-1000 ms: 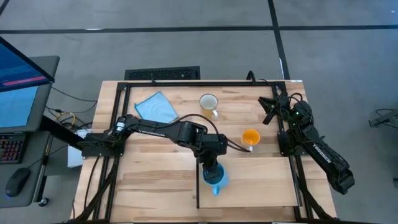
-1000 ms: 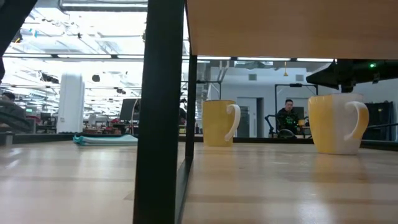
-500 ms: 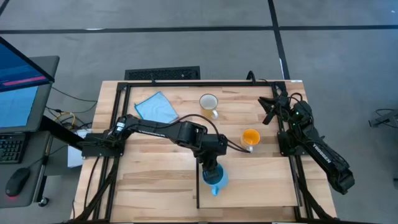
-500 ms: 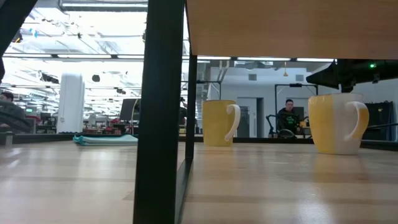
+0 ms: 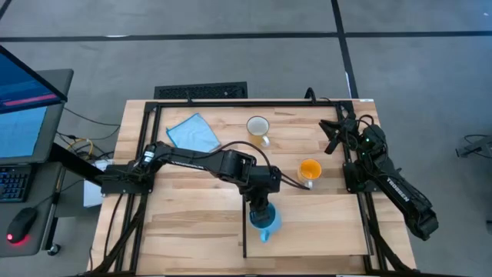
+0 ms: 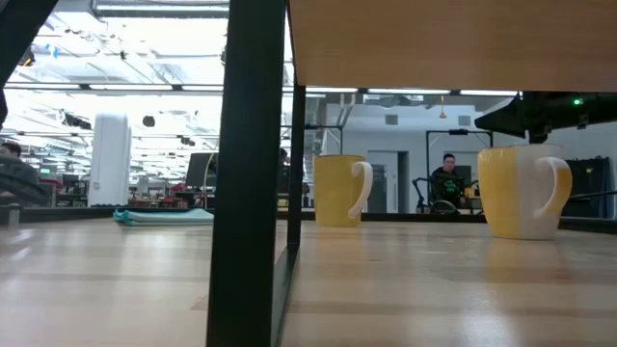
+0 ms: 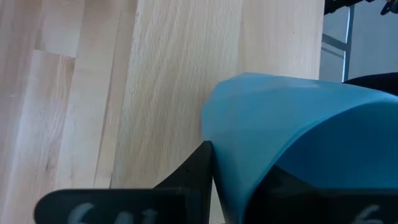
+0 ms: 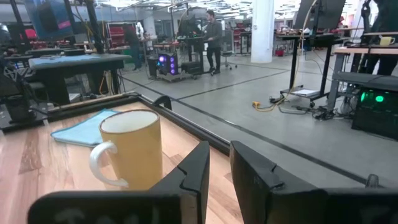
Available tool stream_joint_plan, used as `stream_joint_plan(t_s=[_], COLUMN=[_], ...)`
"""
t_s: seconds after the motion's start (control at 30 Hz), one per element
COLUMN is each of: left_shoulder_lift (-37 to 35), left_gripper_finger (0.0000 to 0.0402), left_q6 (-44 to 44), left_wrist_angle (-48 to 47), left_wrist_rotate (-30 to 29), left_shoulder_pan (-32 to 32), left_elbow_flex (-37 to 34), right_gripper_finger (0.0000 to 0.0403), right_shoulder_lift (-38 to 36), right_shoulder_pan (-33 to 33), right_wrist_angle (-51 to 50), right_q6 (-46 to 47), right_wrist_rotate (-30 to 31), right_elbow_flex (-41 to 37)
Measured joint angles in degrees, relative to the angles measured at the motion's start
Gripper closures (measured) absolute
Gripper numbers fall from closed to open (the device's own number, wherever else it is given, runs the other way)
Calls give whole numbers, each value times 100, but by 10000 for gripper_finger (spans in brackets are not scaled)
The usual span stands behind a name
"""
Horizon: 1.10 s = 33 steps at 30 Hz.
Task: Stack small to large cups/mugs on shelf
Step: Put the blue mug on the shelf
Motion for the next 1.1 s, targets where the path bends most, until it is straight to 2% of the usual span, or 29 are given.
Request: stream_joint_plan(t_s=[0.3, 0.6, 0.77, 1.1], left_shoulder_lift=[0, -2, -2, -2], left_gripper_finger=[354, 284, 261, 255], left_q6=[2, -46, -1, 141], left_wrist_angle=[2, 26, 26, 30], left_wrist_rotate=[-2, 7, 11, 7], left_shoulder_pan=[7, 11, 11, 15], left_elbow_flex=[0, 7, 7, 7], right_gripper_finger=[317, 317, 317, 317], right_shoulder_lift=[0, 0, 0, -2], right_shoulder_pan=[0, 0, 0, 0], right_wrist_angle=[0, 0, 2, 2], right_q6=[0, 0, 0, 0], right_wrist_rotate=[0, 0, 0, -1], right_elbow_flex=[1, 1, -1, 1])
